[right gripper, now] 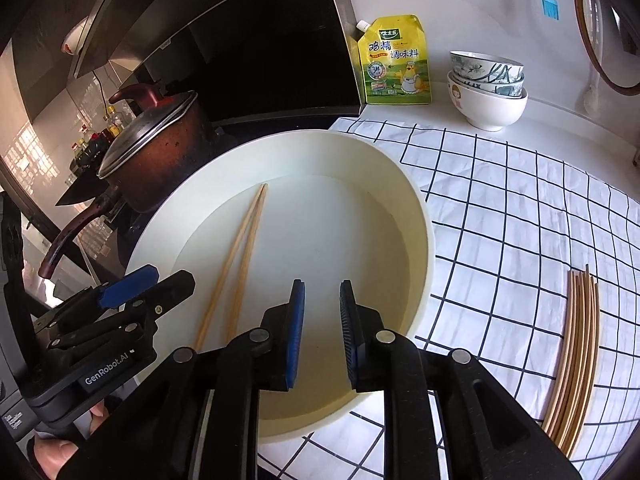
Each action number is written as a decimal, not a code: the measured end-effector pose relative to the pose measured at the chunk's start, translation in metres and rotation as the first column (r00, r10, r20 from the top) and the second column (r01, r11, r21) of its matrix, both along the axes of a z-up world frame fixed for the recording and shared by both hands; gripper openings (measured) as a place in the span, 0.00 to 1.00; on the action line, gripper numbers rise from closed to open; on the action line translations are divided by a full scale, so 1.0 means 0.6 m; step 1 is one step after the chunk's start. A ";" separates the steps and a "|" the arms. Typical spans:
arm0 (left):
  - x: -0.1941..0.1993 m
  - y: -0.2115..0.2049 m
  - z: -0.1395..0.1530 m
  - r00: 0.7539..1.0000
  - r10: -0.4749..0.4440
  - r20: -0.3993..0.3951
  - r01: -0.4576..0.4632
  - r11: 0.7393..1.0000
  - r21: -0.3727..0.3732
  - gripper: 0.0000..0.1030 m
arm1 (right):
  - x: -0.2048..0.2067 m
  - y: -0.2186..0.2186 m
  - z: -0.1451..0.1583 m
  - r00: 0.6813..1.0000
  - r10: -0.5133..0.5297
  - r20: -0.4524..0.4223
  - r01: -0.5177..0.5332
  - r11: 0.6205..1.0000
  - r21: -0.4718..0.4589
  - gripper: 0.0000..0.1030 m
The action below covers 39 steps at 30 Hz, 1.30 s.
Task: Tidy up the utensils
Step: 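Lower the chopstick into the cream basin and open the left tool while the right tool releases its chopstick, then move both open tools back over the row of chopsticks on the cloth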
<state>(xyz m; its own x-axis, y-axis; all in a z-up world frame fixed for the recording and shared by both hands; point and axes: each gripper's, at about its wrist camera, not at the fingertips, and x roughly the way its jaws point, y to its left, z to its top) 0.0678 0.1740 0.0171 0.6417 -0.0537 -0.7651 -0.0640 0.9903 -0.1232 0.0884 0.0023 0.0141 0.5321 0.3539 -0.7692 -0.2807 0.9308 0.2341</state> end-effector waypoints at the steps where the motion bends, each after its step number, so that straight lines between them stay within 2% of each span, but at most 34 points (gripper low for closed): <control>1: -0.003 -0.003 0.002 1.000 -0.003 0.002 0.003 1.000 0.002 0.49 | -0.003 -0.003 0.002 1.000 -0.003 0.003 0.003 1.000 0.003 0.19; 19: -0.038 -0.078 0.013 0.997 -0.081 0.012 0.081 0.996 -0.024 0.55 | -0.059 -0.099 0.017 0.993 -0.107 0.043 0.107 0.994 0.012 0.28; 29: -0.045 -0.152 0.017 0.988 -0.152 0.020 0.152 0.988 -0.037 0.57 | -0.093 -0.185 0.018 0.981 -0.186 0.053 0.186 0.983 0.011 0.34; 39: -0.043 -0.241 0.023 0.974 -0.224 0.034 0.226 0.973 -0.050 0.58 | -0.133 -0.281 0.016 0.957 -0.282 0.069 0.284 0.959 -0.018 0.35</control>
<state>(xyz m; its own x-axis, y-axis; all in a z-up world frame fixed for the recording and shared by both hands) 0.0419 0.0292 0.0311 0.6294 -0.2390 -0.7394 0.1638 0.9709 -0.1745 0.0088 -0.1664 0.0235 0.6564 0.1609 -0.7371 -0.0184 0.9801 0.1975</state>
